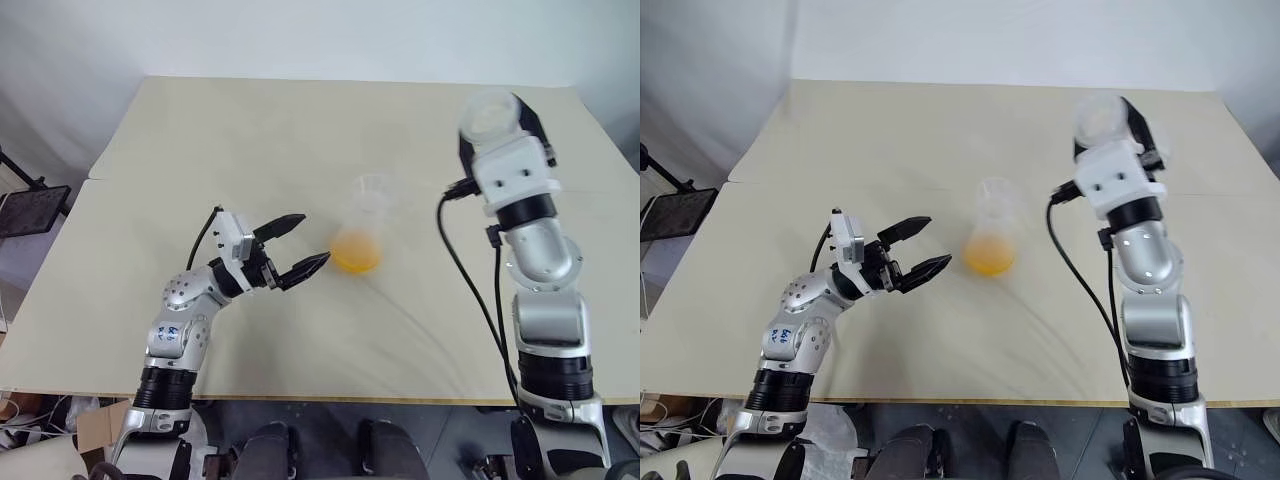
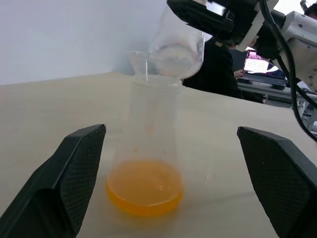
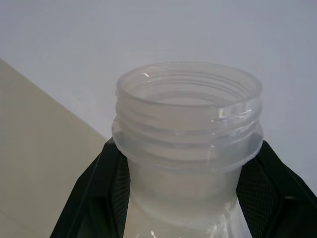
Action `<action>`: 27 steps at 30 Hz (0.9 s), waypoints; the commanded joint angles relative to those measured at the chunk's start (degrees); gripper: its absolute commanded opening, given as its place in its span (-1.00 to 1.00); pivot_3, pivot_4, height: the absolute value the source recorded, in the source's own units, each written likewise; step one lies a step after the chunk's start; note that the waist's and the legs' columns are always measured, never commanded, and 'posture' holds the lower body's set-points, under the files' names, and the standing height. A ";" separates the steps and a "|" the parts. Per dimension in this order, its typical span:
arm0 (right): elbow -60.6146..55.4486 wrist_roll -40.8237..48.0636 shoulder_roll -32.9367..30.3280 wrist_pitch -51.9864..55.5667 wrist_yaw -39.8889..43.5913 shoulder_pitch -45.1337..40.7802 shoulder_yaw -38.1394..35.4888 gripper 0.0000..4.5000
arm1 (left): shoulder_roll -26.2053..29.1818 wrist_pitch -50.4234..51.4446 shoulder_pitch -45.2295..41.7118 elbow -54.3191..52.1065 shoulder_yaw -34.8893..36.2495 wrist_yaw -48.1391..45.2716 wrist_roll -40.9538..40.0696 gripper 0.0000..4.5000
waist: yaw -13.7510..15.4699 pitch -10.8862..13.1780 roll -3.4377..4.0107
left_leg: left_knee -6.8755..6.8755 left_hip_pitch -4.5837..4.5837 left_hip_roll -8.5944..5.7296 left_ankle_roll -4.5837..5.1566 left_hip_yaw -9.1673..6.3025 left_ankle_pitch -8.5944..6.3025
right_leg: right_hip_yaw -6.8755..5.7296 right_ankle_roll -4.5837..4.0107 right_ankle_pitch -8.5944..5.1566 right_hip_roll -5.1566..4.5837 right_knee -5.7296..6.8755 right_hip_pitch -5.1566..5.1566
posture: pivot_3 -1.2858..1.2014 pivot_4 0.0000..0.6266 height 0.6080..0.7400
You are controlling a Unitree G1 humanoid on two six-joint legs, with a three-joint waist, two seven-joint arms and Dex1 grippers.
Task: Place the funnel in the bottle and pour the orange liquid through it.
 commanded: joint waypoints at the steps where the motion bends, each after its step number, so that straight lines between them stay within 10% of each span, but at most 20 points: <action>1: -3.57 7.88 -0.42 4.56 0.48 0.81 -7.43 0.09 | 0.85 -0.11 -0.29 -0.76 0.84 -0.48 -0.39 1.00 | -0.01 0.00 0.01 | 0.00 0.00 0.00 0.00 0.00 0.00 | 0.00 0.00 0.00 0.00 0.01 -0.01 | 0.03 -0.52 1.00; 14: 12.67 29.72 -1.57 3.37 0.73 4.66 -28.29 0.09 | 1.00 -0.62 -0.11 -0.46 1.26 -0.34 -0.40 1.00 | 0.05 0.00 0.01 | -0.01 0.00 -0.05 0.02 0.03 0.01 | 0.02 0.01 0.00 -0.02 0.00 0.00 | 0.03 -0.52 1.00; 27: 15.89 34.04 -0.29 -1.05 2.52 9.67 -25.60 0.09 | 1.94 0.24 -1.23 0.11 1.22 -1.10 -0.53 1.00 | -0.02 0.02 0.23 | -0.02 0.04 -0.01 0.02 0.13 0.02 | 0.12 0.01 0.00 0.00 0.02 -0.03 | 0.03 -0.52 1.00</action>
